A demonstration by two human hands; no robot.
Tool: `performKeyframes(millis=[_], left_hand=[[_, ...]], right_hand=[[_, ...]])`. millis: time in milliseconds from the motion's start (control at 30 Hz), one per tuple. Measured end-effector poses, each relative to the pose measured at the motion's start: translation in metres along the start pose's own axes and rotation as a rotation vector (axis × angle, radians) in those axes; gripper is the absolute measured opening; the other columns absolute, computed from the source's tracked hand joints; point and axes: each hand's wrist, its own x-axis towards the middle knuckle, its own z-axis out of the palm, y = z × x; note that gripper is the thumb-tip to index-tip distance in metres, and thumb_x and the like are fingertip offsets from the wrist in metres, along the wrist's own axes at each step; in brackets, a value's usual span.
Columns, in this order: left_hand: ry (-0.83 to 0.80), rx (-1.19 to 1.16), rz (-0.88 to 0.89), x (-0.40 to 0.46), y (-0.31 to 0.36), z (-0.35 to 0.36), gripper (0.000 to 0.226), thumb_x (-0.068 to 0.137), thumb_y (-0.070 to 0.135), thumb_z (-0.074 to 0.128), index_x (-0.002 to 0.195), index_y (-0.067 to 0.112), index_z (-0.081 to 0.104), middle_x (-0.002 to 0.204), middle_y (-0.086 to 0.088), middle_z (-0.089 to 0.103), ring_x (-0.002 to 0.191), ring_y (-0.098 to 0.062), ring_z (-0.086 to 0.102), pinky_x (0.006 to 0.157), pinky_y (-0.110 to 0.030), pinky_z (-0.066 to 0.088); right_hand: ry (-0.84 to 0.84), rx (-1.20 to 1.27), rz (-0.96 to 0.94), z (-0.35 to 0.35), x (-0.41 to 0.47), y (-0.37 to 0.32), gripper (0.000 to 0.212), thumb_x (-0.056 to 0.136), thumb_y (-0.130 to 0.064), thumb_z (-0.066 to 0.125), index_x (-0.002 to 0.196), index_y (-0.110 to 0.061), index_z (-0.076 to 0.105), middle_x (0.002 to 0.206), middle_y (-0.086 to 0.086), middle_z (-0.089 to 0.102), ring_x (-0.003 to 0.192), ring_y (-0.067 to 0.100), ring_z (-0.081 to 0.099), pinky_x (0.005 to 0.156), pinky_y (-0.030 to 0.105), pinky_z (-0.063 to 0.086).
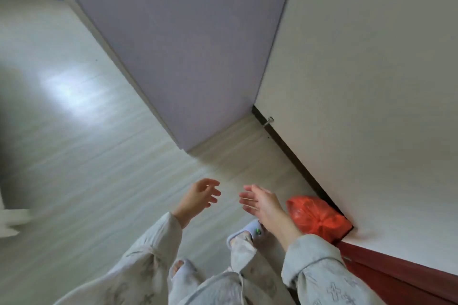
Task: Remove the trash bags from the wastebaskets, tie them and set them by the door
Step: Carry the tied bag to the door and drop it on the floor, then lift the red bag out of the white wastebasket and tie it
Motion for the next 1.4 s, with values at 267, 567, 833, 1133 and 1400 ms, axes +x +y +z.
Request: performKeyframes(millis=[267,567,833,1133,1400], left_hand=[[0.387,-0.467,-0.086,-0.122,-0.128,-0.179,0.022,0.097,0.008,0.032,0.103,0.010,0.053,0.077,-0.003,0.059,0.062,-0.014,0.053,0.056,-0.021,0.037],[0.742,-0.676,0.020,-0.144,-0.167,-0.342,0.024,0.096,0.009,0.033,0.104,0.010,0.056,0.083,-0.005,0.063,0.072,-0.018,0.058,0.065,-0.025,0.044],[0.903,-0.788,0.026,-0.079,-0.130,-0.508,0.025,0.097,0.011,0.034,0.100,0.012,0.058,0.085,-0.006,0.065,0.074,-0.020,0.060,0.068,-0.028,0.046],[0.953,-0.900,0.035,-0.002,-0.071,-0.697,0.026,0.097,0.015,0.035,0.099,0.016,0.061,0.089,-0.005,0.067,0.081,-0.022,0.063,0.073,-0.031,0.049],[1.032,-0.928,0.084,0.105,-0.036,-0.932,0.024,0.098,0.011,0.033,0.104,0.010,0.056,0.084,-0.004,0.064,0.074,-0.018,0.060,0.067,-0.026,0.046]], right_hand=[[-0.263,-0.271,-0.001,0.204,-0.047,0.044,0.027,0.098,-0.017,0.037,0.082,-0.011,0.058,0.079,0.008,0.064,0.067,0.019,0.060,0.059,0.026,0.046],[-0.493,-0.534,-0.011,0.409,-0.042,0.040,0.025,0.098,-0.013,0.035,0.088,-0.008,0.057,0.080,0.009,0.062,0.072,0.021,0.059,0.065,0.028,0.046],[-0.603,-0.750,-0.186,0.590,0.006,-0.065,0.024,0.098,-0.014,0.036,0.091,-0.009,0.059,0.078,0.005,0.064,0.069,0.017,0.060,0.062,0.024,0.046],[-0.645,-0.848,-0.304,0.775,0.062,-0.203,0.024,0.097,-0.015,0.039,0.091,-0.012,0.062,0.079,0.004,0.067,0.069,0.016,0.062,0.065,0.024,0.049],[-0.642,-0.860,-0.358,0.989,0.147,-0.306,0.025,0.099,-0.018,0.038,0.096,-0.009,0.061,0.081,0.005,0.066,0.072,0.018,0.062,0.068,0.026,0.049]])
